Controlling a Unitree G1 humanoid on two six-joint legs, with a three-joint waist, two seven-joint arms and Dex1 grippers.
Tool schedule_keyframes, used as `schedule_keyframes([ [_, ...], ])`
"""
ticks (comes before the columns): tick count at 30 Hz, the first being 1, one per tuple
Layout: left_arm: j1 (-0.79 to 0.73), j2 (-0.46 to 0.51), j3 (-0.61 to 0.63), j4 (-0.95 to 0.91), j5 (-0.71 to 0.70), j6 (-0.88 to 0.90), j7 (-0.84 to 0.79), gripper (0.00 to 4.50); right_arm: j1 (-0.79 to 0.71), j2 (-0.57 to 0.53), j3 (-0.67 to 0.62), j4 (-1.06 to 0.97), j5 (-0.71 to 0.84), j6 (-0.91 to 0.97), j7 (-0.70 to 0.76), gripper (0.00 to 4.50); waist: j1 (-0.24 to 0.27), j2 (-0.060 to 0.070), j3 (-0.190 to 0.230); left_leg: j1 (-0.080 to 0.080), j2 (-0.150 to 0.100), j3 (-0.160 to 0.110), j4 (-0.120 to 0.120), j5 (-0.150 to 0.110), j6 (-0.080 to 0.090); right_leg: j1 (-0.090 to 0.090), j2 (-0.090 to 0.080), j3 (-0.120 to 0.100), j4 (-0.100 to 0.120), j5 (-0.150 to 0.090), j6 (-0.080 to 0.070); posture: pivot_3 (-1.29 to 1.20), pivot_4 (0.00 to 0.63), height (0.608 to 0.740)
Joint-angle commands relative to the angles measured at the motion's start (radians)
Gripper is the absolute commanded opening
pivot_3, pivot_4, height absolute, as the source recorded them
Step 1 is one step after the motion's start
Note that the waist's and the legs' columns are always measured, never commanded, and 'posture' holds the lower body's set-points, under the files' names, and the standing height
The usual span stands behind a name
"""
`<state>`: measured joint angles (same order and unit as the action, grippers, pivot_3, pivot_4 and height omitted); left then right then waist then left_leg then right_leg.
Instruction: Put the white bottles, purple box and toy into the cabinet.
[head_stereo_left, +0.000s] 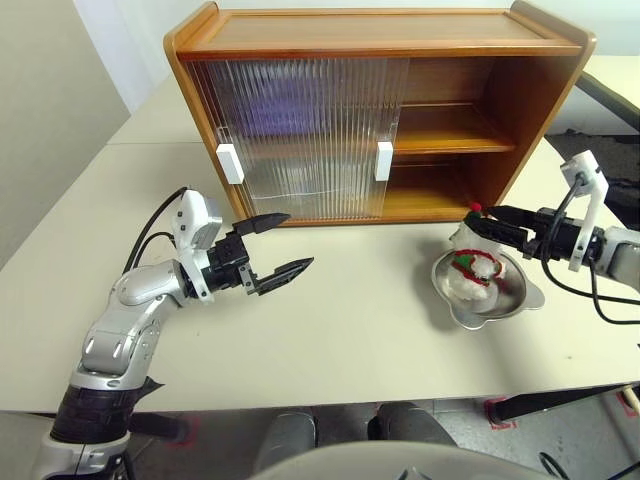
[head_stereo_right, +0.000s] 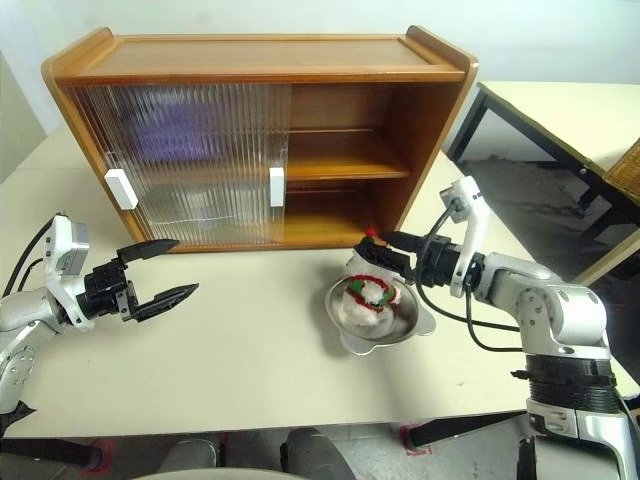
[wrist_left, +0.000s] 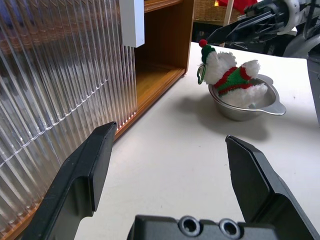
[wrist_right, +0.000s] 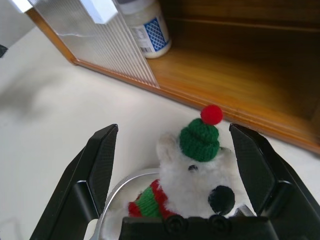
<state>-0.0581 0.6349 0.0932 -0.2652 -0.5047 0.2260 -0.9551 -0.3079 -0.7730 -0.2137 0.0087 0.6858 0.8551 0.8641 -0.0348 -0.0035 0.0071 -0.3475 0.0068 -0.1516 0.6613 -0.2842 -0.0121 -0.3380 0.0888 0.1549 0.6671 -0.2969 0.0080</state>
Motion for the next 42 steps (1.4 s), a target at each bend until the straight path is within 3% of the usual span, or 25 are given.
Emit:
schedule_keyframes([
  [1, 0.0, 0.011, -0.004, 0.006, 0.017, -0.001, -0.004, 4.5, -0.002, 0.009, 0.017, 0.003, -0.01, 0.025, -0.01, 4.49, 0.0, 0.0, 0.0, 0.0, 0.0, 0.0, 0.0, 0.0, 0.0, 0.0, 0.0, 0.0, 0.0, 0.0, 0.0, -0.04, 0.0, 0.74],
  [19, -0.005, 0.009, -0.004, -0.005, 0.018, 0.005, 0.009, 4.5, 0.011, 0.036, 0.093, -0.021, -0.075, 0.017, -0.009, 4.49, 0.003, 0.0, 0.0, 0.001, 0.0, 0.0, 0.0, 0.0, 0.0, 0.001, 0.0, 0.0, 0.0, 0.0, 0.0, -0.03, 0.0, 0.74],
  [23, -0.004, 0.008, -0.005, -0.005, 0.018, 0.006, 0.011, 4.5, 0.002, 0.049, 0.08, -0.015, -0.079, 0.01, -0.017, 3.21, 0.003, 0.0, 0.0, 0.001, 0.0, -0.001, 0.0, 0.0, 0.0, 0.001, 0.0, 0.0, 0.0, 0.0, 0.0, -0.03, 0.0, 0.74],
  [28, -0.008, 0.007, -0.006, -0.001, 0.016, 0.005, 0.008, 4.5, -0.009, 0.033, 0.063, -0.005, -0.075, 0.009, -0.004, 1.24, 0.003, 0.0, 0.0, 0.001, 0.0, -0.001, 0.0, 0.0, 0.0, 0.001, 0.0, 0.0, 0.0, 0.0, 0.0, -0.04, 0.0, 0.74],
  [32, -0.013, 0.008, -0.009, -0.002, 0.0, 0.005, -0.014, 4.5, -0.018, 0.008, 0.043, 0.007, -0.064, 0.012, 0.019, 0.24, 0.004, 0.0, 0.0, 0.001, 0.0, -0.001, 0.0, 0.0, 0.0, 0.001, 0.0, 0.0, 0.0, 0.0, 0.0, -0.05, 0.0, 0.74],
  [42, -0.031, -0.004, 0.006, 0.005, -0.035, 0.019, -0.032, 4.5, -0.176, 0.021, -0.106, 0.06, 0.067, 0.095, -0.001, 0.04, 0.0, 0.001, 0.0, 0.001, 0.0, 0.0, 0.001, 0.0, 0.0, 0.001, 0.0, 0.0, 0.001, 0.001, 0.0, -0.06, 0.0, 0.74],
])
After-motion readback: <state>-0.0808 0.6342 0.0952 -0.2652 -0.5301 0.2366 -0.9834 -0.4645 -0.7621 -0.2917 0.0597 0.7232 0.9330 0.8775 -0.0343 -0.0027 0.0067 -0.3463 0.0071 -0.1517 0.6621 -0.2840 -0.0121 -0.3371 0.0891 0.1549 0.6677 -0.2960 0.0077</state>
